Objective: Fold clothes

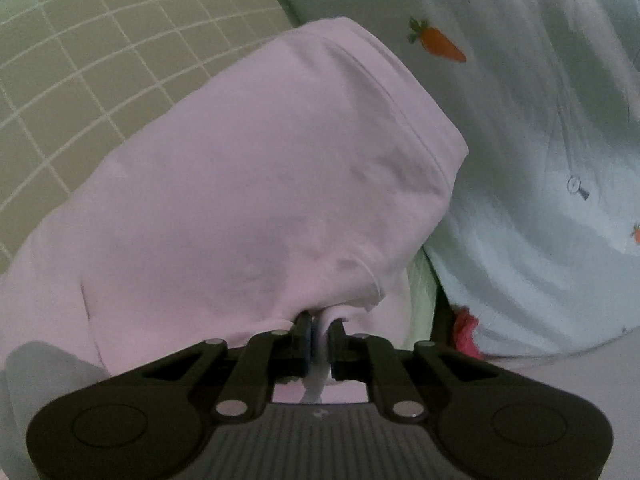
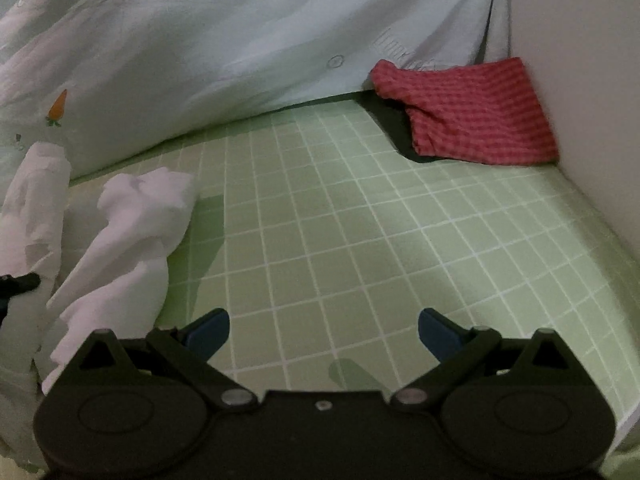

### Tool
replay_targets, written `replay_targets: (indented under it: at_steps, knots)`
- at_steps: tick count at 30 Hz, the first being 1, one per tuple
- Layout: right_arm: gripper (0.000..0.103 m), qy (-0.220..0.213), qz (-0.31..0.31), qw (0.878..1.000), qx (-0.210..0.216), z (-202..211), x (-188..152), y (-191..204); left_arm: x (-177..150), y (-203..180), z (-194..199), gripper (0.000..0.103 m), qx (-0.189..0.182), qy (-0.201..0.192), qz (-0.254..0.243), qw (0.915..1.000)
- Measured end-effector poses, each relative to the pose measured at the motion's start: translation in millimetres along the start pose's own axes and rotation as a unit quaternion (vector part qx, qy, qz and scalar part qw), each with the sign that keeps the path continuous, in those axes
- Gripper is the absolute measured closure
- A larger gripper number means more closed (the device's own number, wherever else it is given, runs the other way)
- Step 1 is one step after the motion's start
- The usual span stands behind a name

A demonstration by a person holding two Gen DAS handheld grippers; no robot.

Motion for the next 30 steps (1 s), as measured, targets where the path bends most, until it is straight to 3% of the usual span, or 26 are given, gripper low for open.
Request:
replay_targets:
  at_steps: [4,6,7,8,11,14,18,23,27,30]
  knots:
    - [0.001,0.005,0.010,1.000,0.020,-5,5,5,-4,-14,16,0.088,0.001,-0.011,-0.013,0.9999]
    - [0.001,0.005,0.020,0.999,0.030,-4,7,15,-4,-23,27,0.070,-0.007,-0.015,-0.024,0.9996]
    - [0.001,0.005,0.024,0.999,0.036,-4,7,20,-4,-27,33,0.048,-0.011,-0.017,-0.030,0.9993]
    - [0.001,0.005,0.029,0.999,0.041,-4,8,25,-4,-31,39,0.035,-0.016,-0.019,-0.035,0.9991]
    - [0.001,0.004,0.038,0.998,0.056,-2,11,45,-4,-44,56,0.034,-0.020,-0.028,-0.056,0.9979]
    - [0.001,-0.008,0.051,0.996,0.073,1,15,73,7,-46,69,0.031,0.026,-0.051,-0.087,0.9945]
    - [0.002,-0.031,0.077,0.992,0.097,3,25,119,29,-21,85,0.031,0.103,-0.068,-0.098,0.9875]
    - [0.004,-0.045,0.111,0.983,0.136,7,38,170,48,15,85,0.031,0.138,-0.051,-0.078,0.9860]
    - [0.021,0.007,0.103,0.980,0.172,-16,46,203,54,33,75,0.031,0.171,-0.012,-0.093,0.9808]
    - [0.029,0.053,0.091,0.974,0.199,-37,47,219,56,43,63,0.031,0.174,0.019,-0.103,0.9792]
Point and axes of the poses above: each gripper's, at about its wrist camera, not at the fingertips, and z roughly against the way its jaws point, y to its left, x to its top, the point moved 3 cm from there along -z, roughly the way its jaws point, and after that the axes turned 6 degrees about y, right-handed, at the moved point
